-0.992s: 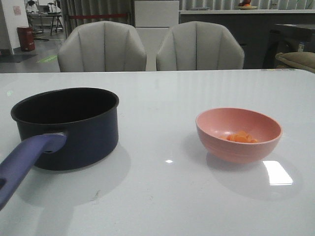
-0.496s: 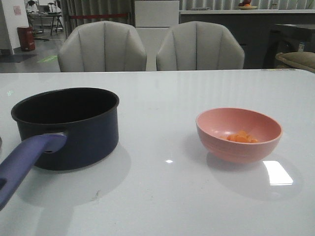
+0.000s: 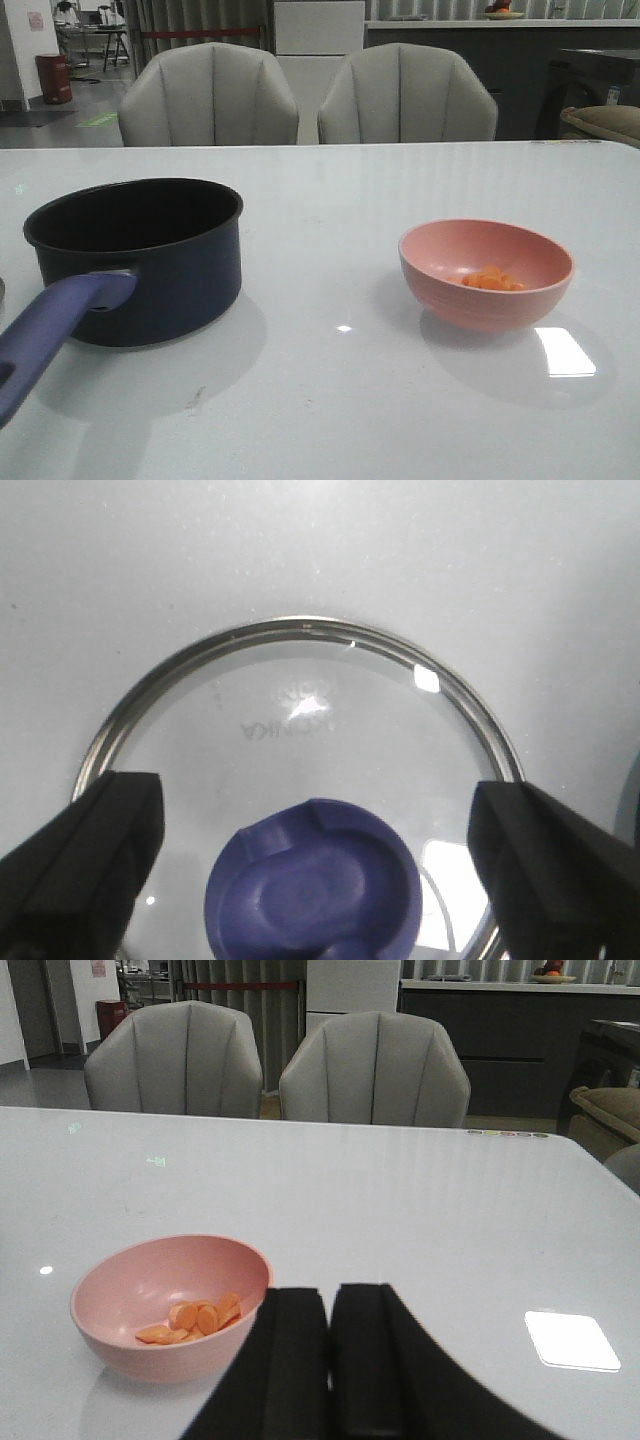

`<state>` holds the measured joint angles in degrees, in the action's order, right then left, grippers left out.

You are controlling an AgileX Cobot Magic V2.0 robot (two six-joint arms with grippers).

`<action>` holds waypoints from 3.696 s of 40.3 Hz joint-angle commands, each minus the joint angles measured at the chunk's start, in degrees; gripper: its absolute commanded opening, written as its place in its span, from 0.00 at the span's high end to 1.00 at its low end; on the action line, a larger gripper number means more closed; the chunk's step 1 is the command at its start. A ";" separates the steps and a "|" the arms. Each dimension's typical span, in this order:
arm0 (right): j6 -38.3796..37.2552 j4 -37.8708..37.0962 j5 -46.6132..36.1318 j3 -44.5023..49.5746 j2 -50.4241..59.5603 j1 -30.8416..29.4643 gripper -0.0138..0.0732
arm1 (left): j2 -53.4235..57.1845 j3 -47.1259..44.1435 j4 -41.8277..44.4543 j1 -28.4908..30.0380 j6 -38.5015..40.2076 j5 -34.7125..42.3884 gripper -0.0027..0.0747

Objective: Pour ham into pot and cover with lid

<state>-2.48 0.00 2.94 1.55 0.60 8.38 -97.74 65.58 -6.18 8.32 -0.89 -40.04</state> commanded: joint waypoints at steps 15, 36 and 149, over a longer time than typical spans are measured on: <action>0.11 -0.47 -4.87 -0.30 1.14 -0.02 0.68 | 27.23 -7.42 0.45 -3.74 -1.75 9.36 0.16; 0.11 -0.47 -4.87 -0.30 1.14 -0.02 0.68 | 65.91 -35.97 3.05 -18.76 -1.75 32.07 0.16; 1.64 9.19 32.58 -68.71 -102.01 1.80 0.45 | 91.03 -52.10 2.94 -27.19 -1.48 41.35 0.16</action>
<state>-1.60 9.05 35.63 -64.80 -102.35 10.31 -6.16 11.75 -3.04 -18.40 -2.70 -3.34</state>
